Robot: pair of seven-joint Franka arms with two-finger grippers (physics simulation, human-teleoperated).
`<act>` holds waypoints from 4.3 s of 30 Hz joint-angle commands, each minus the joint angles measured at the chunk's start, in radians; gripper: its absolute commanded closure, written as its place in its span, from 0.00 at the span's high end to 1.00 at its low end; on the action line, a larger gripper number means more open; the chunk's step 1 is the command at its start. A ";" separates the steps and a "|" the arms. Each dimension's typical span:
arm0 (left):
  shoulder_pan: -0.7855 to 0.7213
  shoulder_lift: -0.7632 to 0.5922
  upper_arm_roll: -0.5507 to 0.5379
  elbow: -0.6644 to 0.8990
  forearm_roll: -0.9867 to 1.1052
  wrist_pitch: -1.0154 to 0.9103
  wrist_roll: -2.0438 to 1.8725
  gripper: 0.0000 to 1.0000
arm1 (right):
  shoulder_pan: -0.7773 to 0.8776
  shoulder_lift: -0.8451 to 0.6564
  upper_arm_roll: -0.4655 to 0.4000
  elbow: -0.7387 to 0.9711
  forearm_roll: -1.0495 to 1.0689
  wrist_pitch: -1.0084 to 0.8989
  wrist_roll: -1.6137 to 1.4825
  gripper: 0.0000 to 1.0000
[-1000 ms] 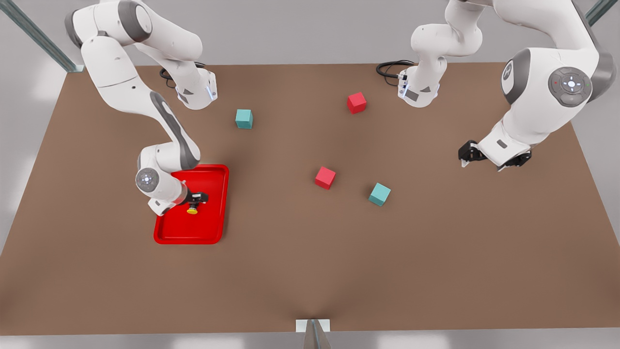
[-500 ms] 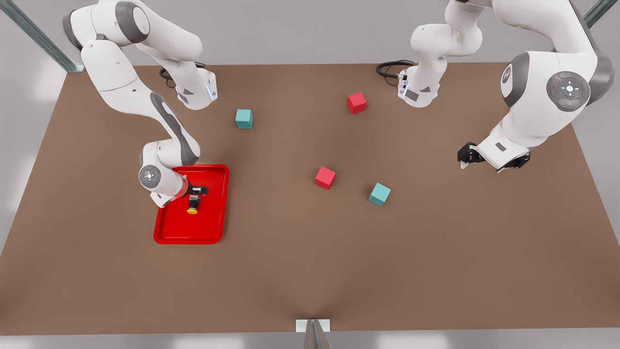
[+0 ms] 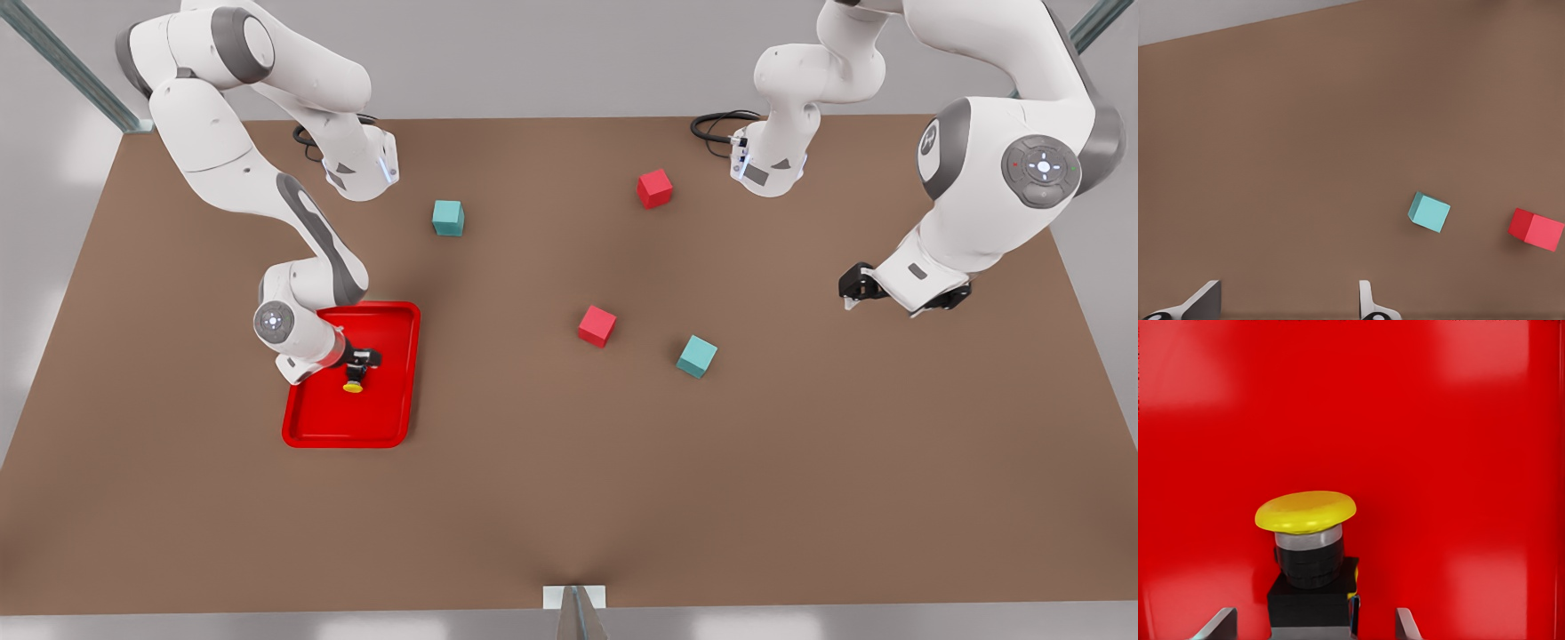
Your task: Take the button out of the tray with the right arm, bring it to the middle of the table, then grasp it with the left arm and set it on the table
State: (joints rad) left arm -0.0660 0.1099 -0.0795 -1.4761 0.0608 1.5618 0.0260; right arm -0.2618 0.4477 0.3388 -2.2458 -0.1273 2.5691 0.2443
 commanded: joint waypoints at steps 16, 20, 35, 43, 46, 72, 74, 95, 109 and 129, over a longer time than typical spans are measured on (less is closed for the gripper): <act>0.000 0.002 0.000 0.000 0.001 -0.009 0.000 1.00 | 0.022 -0.141 0.015 0.038 0.000 -0.156 -0.051 0.39; 0.000 0.002 0.000 0.000 0.001 -0.009 0.000 1.00 | 0.018 -0.221 0.092 0.081 0.000 -0.211 -0.089 0.40; 0.000 0.002 0.000 0.000 0.001 -0.023 0.000 1.00 | 0.438 -0.029 0.177 0.552 0.020 -0.441 0.282 0.40; 0.000 0.004 0.000 0.000 0.002 -0.022 0.000 1.00 | 0.708 0.232 0.081 0.914 0.017 -0.564 0.716 0.40; -0.023 0.031 0.001 0.004 0.004 -0.017 0.000 1.00 | 0.753 0.339 0.025 1.069 0.015 -0.604 0.757 0.41; -0.034 0.060 0.001 0.005 0.007 -0.006 -0.006 1.00 | 0.917 0.655 -0.204 1.361 0.018 -0.602 0.885 0.97; -0.034 0.068 0.001 0.005 0.007 -0.003 -0.006 1.00 | 0.915 0.654 -0.202 1.361 0.020 -0.602 0.883 1.00; -0.558 0.806 -0.045 0.286 -0.027 0.685 -1.255 1.00 | 0.228 -0.308 -0.124 0.773 -0.014 -0.998 -0.111 1.00; -0.587 0.841 -0.072 0.208 0.077 0.724 -1.012 1.00 | 0.207 -0.297 -0.126 0.779 0.040 -1.003 -0.114 1.00; -0.580 0.887 -0.071 0.247 0.111 0.704 -0.641 1.00 | 0.203 -0.218 -0.121 0.873 0.078 -0.995 -0.105 1.00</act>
State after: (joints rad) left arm -0.6467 0.9984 -0.1502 -1.2295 0.1698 2.2788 -0.8089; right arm -0.0573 0.2286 0.2170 -1.3748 -0.0521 1.5724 0.1894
